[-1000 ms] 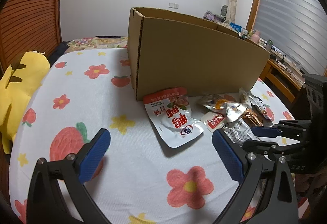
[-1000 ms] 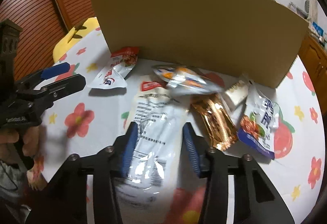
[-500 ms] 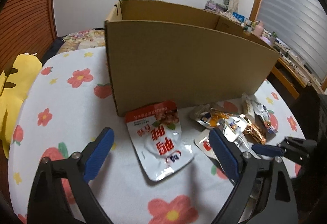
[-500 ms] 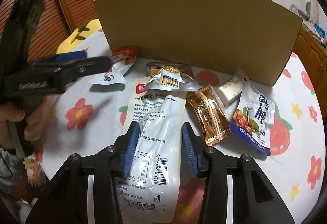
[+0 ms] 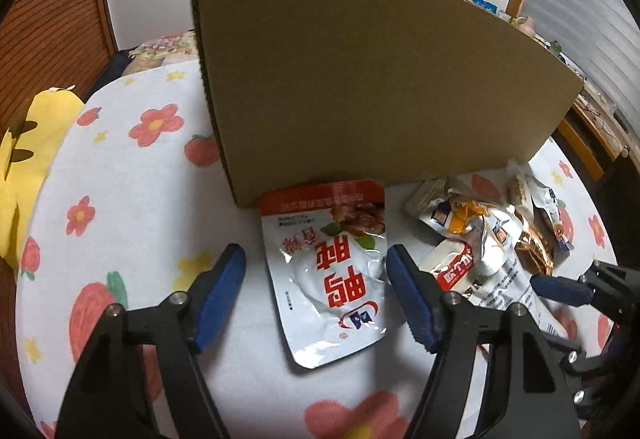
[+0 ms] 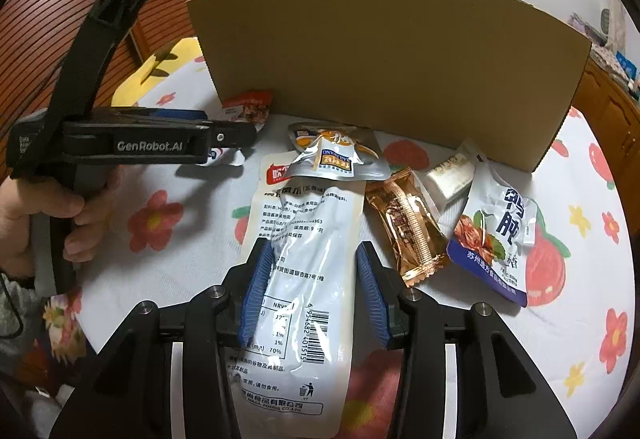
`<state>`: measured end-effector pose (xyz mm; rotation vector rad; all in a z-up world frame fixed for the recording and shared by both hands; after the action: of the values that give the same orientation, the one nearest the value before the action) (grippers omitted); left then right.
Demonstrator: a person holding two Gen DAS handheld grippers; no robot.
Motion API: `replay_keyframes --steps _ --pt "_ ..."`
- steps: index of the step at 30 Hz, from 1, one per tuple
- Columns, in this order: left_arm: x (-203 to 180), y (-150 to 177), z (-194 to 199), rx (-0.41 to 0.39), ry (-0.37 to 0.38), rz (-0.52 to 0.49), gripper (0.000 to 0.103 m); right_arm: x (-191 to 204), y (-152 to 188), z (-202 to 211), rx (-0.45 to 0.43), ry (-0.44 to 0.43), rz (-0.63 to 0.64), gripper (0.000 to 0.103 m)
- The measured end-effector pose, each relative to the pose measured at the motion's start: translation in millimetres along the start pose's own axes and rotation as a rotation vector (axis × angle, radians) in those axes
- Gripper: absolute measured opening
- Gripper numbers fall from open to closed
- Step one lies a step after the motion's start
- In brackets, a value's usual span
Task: Organize snacks
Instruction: 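Grasp the white duck-neck pouch with the left gripper while the right grasps the long white bag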
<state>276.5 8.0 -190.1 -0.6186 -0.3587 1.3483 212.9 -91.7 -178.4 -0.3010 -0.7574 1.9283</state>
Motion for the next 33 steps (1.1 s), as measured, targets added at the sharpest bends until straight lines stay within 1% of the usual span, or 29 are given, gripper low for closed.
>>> replay_keyframes --steps 8,10,11,13,14,17,20,22,25,29,31,33 --pt "5 12 8 -0.005 0.009 -0.006 0.069 -1 1 3 0.022 -0.005 0.006 0.045" --pt "7 14 12 -0.01 0.002 -0.013 0.064 -1 1 4 0.025 -0.006 0.006 0.047" --pt "8 15 13 -0.011 -0.003 -0.017 0.062 0 1 4 0.028 -0.01 0.007 0.048" --pt "9 17 15 -0.017 -0.026 -0.033 0.051 1 1 4 0.03 -0.011 0.009 0.053" --pt "10 17 15 -0.019 -0.032 -0.037 0.051 1 0 4 0.029 -0.009 0.01 0.053" --pt "13 19 19 -0.023 -0.012 -0.032 0.049 4 0 3 0.035 -0.02 0.008 0.057" --pt "15 20 23 -0.023 0.013 -0.014 0.047 6 -2 2 0.041 -0.026 0.014 0.062" --pt "16 21 26 -0.028 0.025 -0.006 0.043 9 -3 1 0.047 -0.029 0.021 0.067" --pt "16 22 29 -0.032 0.033 -0.003 0.042 14 -4 -2 0.055 -0.017 0.049 0.073" --pt "15 25 32 -0.043 0.03 -0.017 0.041 20 -4 -8 0.056 0.045 0.121 0.074" --pt "15 26 35 -0.05 0.04 -0.012 0.039 20 -4 -9 0.063 0.046 0.118 0.074" --pt "15 27 37 -0.05 0.052 -0.003 0.039 19 -4 -9 0.066 0.037 0.123 0.071"
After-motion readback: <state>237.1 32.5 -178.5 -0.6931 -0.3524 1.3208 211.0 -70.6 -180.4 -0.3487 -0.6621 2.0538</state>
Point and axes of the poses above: each gripper's, at about its wrist camera, not at the fingertips, and z roughly against the way its jaws point, x to its left, y to its underside, the point moved 9 cm from there along -z, roughly the way its jaws point, and after that the axes turned 1 degree about -z, right-handed, at the moved point
